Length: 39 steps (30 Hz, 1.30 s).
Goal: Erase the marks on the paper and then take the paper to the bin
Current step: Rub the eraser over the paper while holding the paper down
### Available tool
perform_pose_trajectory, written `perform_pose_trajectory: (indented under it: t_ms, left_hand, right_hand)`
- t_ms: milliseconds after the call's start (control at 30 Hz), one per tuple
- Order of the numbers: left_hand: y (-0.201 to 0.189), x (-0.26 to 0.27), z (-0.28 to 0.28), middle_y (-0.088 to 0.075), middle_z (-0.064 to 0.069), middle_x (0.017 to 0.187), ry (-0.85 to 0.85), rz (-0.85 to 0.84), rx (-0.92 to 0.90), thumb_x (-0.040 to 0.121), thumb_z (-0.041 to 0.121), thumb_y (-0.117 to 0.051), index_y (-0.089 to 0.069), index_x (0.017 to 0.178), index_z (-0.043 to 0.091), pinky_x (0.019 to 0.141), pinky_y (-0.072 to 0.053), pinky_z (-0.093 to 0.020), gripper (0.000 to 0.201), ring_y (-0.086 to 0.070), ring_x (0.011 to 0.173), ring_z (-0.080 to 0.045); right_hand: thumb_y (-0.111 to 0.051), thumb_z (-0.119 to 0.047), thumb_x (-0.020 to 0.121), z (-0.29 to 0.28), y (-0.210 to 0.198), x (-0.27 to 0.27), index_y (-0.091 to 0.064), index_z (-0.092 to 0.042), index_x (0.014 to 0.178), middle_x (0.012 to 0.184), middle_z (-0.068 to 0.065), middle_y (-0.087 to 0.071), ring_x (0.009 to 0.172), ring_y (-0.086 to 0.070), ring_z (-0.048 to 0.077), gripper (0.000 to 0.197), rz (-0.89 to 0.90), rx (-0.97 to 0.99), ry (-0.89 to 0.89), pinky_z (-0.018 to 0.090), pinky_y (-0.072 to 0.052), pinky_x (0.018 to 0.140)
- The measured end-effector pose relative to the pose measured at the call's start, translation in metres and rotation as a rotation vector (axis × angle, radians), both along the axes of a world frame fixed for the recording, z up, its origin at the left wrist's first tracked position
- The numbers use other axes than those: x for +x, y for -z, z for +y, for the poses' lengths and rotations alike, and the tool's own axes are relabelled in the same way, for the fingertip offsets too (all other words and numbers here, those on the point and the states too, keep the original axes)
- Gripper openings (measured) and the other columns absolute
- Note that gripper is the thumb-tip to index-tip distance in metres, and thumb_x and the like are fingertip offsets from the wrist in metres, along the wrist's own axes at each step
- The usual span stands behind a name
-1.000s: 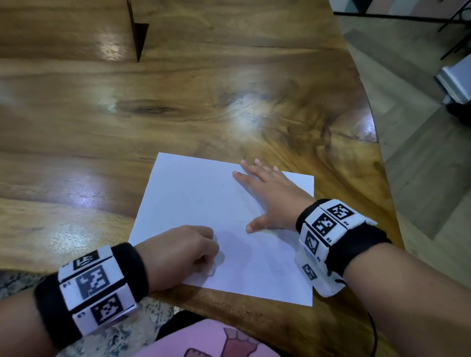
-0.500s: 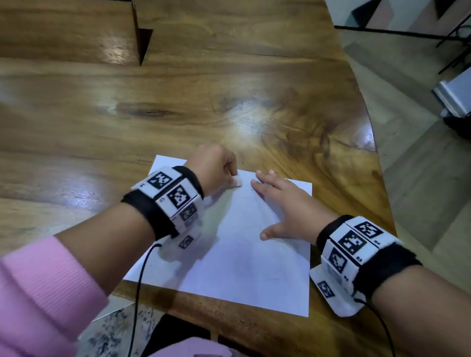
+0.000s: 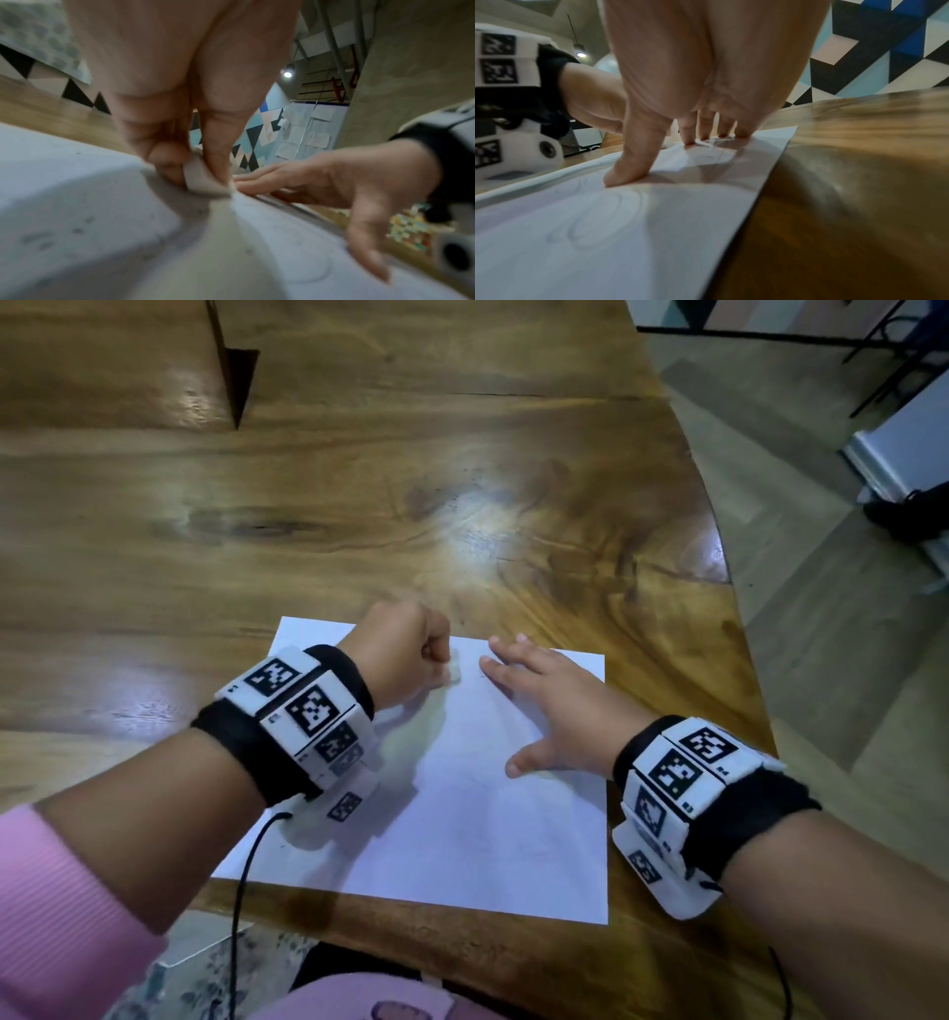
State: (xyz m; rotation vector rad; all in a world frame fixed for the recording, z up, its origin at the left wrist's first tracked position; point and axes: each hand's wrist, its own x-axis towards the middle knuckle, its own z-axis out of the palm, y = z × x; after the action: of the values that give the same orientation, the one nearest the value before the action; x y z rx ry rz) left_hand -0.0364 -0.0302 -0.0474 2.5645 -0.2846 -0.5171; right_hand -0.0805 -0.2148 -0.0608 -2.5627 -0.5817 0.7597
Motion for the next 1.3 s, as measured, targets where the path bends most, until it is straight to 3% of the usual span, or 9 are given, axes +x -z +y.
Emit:
perform_pose_trajectory:
  t_ms: [67,200,333,533,700,833,1000,1200,1300]
  left_hand:
    - [-0.001,-0.002,0.002,-0.047,0.010,0.059,0.031,0.020,0.001,0.074,0.014,-0.071,-0.059,0.069,0.016,0.046,-0.033,-0.002,0.014,-0.044,0.057,-0.010]
    - [-0.004,0.004,-0.003,-0.044,0.009,0.058,-0.049,-0.089,0.013,0.075,0.013,-0.070,-0.060,0.071,0.010,0.057,-0.033,-0.020,0.011,-0.045,0.064,-0.016]
    - [-0.005,-0.009,0.005,-0.047,0.009,0.056,0.076,0.039,0.033,0.075,0.008,-0.068,-0.048,0.053,0.021,0.047,-0.034,-0.005,0.032,-0.042,0.054,-0.007]
    - [-0.008,0.005,-0.009,-0.046,0.009,0.060,-0.020,-0.083,0.040,0.077,0.012,-0.068,-0.058,0.071,0.013,0.059,-0.030,-0.023,0.011,-0.045,0.064,-0.016]
    - [-0.005,-0.009,-0.004,-0.046,0.011,0.057,0.171,0.042,0.066,0.076,0.010,-0.067,-0.045,0.051,0.025,0.047,-0.033,-0.004,0.036,-0.041,0.054,-0.004]
    - [-0.007,0.007,-0.012,-0.047,0.012,0.060,0.052,-0.084,0.067,0.076,0.010,-0.067,-0.059,0.070,0.014,0.051,-0.028,-0.020,0.011,-0.043,0.059,-0.010]
    - [-0.004,-0.006,-0.006,-0.046,0.012,0.057,0.187,0.026,0.072,0.075,0.014,-0.069,-0.043,0.051,0.027,0.051,-0.030,-0.011,0.038,-0.043,0.058,-0.013]
    - [-0.009,0.004,-0.021,-0.042,0.011,0.059,0.062,-0.096,0.050,0.078,0.008,-0.065,-0.062,0.079,0.006,0.047,-0.031,-0.015,0.004,-0.043,0.063,-0.013]
    - [-0.005,-0.006,-0.016,-0.043,0.011,0.058,0.137,-0.019,0.053,0.077,0.009,-0.065,-0.051,0.060,0.018,0.047,-0.031,-0.008,0.023,-0.042,0.057,-0.011]
  right_hand:
    - [-0.080,-0.034,0.070,-0.001,0.000,0.000,-0.015,-0.024,0.150,0.158,-0.012,0.000,0.145,0.006,0.007,0.104,-0.004,-0.001,-0.003,0.017,-0.004,0.112]
    - [-0.080,-0.033,0.070,-0.001,-0.001,-0.001,-0.014,-0.025,0.150,0.158,-0.013,0.000,0.145,0.007,0.006,0.103,-0.007,-0.001,-0.005,0.015,-0.002,0.110]
    - [-0.080,-0.033,0.070,-0.001,0.000,-0.001,-0.015,-0.025,0.150,0.158,-0.013,0.000,0.145,0.007,0.006,0.103,-0.006,0.007,-0.001,0.014,-0.001,0.109]
    - [-0.080,-0.033,0.071,-0.001,-0.001,-0.001,-0.014,-0.024,0.150,0.158,-0.012,-0.001,0.145,0.007,0.006,0.104,0.001,0.007,-0.009,0.012,0.000,0.106]
    - [-0.080,-0.034,0.070,-0.001,0.001,-0.001,-0.014,-0.024,0.150,0.158,-0.012,-0.001,0.145,0.007,0.007,0.104,-0.007,0.003,-0.007,0.013,0.000,0.107]
    - [-0.080,-0.035,0.070,-0.001,0.002,-0.001,-0.012,-0.023,0.150,0.159,-0.011,0.000,0.145,0.007,0.008,0.105,-0.016,-0.013,-0.019,0.016,0.000,0.110]
    - [-0.080,-0.034,0.070,-0.001,0.002,-0.001,-0.015,-0.022,0.150,0.159,-0.009,-0.001,0.145,0.007,0.009,0.104,-0.019,-0.001,-0.015,0.017,0.000,0.111]
    - [-0.081,-0.035,0.069,-0.001,0.002,-0.001,-0.014,-0.022,0.150,0.159,-0.009,-0.001,0.145,0.007,0.009,0.106,-0.017,-0.007,-0.012,0.018,0.000,0.112]
    - [-0.081,-0.034,0.069,-0.001,0.001,-0.001,-0.013,-0.021,0.150,0.159,-0.009,0.000,0.145,0.008,0.009,0.106,-0.016,-0.009,-0.018,0.017,0.001,0.111]
